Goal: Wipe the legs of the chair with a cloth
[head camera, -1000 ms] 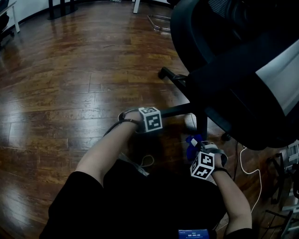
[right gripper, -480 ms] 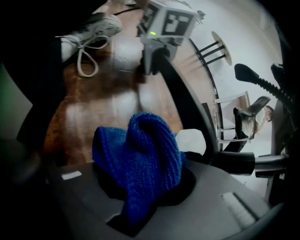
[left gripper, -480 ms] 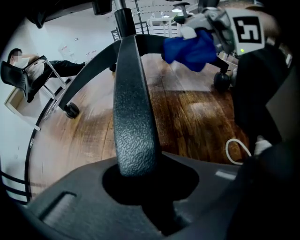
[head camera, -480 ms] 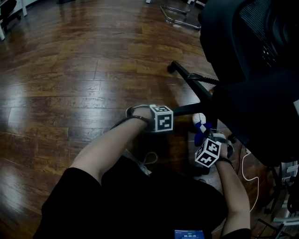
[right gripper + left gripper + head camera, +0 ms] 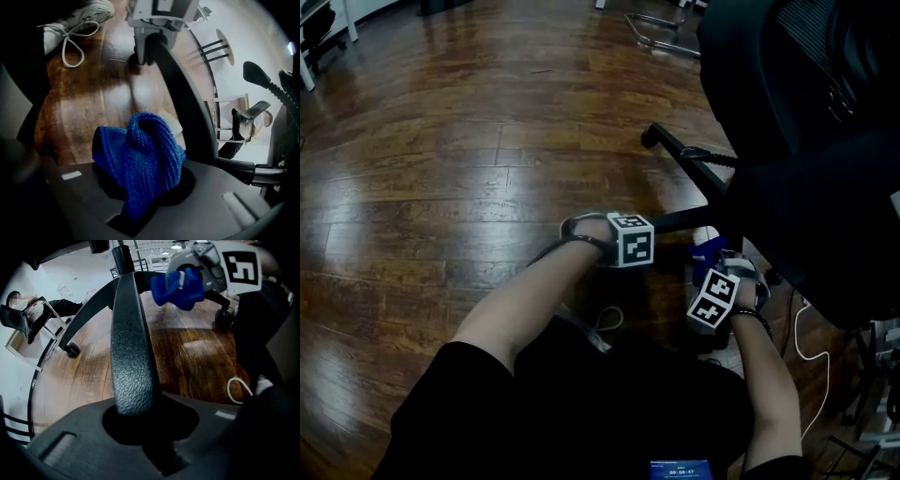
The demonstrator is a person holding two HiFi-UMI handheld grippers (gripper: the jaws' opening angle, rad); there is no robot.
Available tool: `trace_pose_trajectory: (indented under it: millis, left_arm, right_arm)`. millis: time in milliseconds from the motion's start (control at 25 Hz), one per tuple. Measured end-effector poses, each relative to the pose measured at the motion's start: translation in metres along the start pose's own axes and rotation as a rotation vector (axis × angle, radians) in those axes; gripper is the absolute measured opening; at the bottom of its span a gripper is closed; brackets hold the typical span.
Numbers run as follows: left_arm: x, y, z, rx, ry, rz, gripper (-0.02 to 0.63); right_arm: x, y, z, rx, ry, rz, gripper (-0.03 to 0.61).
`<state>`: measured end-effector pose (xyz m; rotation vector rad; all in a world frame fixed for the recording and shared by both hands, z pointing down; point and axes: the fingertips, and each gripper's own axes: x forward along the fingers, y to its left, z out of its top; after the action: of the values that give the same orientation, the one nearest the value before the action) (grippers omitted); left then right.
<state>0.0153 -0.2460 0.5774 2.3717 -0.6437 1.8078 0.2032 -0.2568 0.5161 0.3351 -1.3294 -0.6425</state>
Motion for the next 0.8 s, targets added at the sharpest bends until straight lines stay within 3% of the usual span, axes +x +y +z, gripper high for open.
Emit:
trace_pose_trajectory:
  millis: [240, 360, 480, 800]
  left_arm:
    - [0.000, 0.000, -0.002, -0.007, 0.002, 0.005, 0.063]
    - [-0.001, 0.001, -0.002, -0.011, -0.002, 0.007, 0.063]
    - [-0.001, 0.000, -0.001, -0.011, -0.001, 0.002, 0.063]
    - [-0.002, -0.002, 0.002, 0.001, -0.005, -0.006, 0.063]
  right_arm:
    - [-0.044, 0.116, -0.014, -0.075, -0.013, 0.191, 0.081]
    - [-0.053, 0.138, -0.018, -0.064, -0.032, 0.222, 0.081]
    - [-0.043, 0.112, -0.018, -0.009, -0.049, 0.180, 0.081]
    - [0.012, -0.050, -0.002, 0.162, -0.058, -0.067, 0.081]
